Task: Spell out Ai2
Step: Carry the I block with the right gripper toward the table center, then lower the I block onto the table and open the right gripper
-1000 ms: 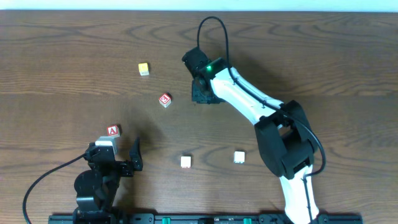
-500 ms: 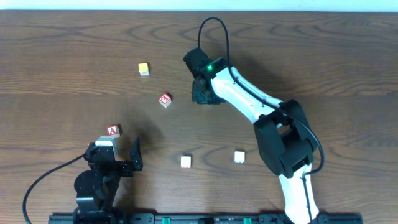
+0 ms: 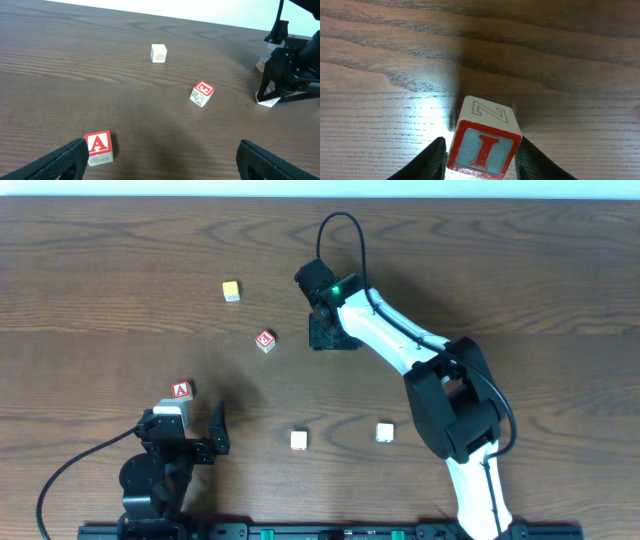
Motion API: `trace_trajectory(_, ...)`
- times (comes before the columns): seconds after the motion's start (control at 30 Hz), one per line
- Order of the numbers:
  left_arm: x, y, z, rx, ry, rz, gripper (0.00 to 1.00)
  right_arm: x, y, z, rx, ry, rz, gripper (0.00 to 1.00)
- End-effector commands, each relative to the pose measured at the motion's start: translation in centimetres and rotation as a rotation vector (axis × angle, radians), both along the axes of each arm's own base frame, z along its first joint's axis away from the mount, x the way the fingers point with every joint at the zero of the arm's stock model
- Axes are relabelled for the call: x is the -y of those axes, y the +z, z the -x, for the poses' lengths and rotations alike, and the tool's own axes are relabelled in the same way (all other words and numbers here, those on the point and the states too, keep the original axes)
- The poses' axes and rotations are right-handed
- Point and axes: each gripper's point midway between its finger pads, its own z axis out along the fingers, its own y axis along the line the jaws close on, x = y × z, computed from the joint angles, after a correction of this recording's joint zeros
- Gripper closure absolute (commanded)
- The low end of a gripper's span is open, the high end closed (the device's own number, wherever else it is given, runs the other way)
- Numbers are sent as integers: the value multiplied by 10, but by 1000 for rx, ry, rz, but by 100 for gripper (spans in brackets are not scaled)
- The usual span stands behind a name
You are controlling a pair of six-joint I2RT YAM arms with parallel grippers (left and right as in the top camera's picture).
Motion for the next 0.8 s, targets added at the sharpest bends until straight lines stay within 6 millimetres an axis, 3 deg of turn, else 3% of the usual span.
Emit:
trace_trajectory(0.0,-2,-9,0,-17,9,3,5,-7,-6,-1,-1,24,4,51)
trace_trajectory(0.2,-2,-9,0,-17,10,3,5,-9,-2,-5,12,33,-2,36)
trace_trajectory(0.43,-2,-9,0,-18,9,3,5,-17,20,-18,52,80,-18,38)
trace_trajectory(0.77,-2,-9,0,-17,9,3,5,-17,20,-19,58,92,-11,37)
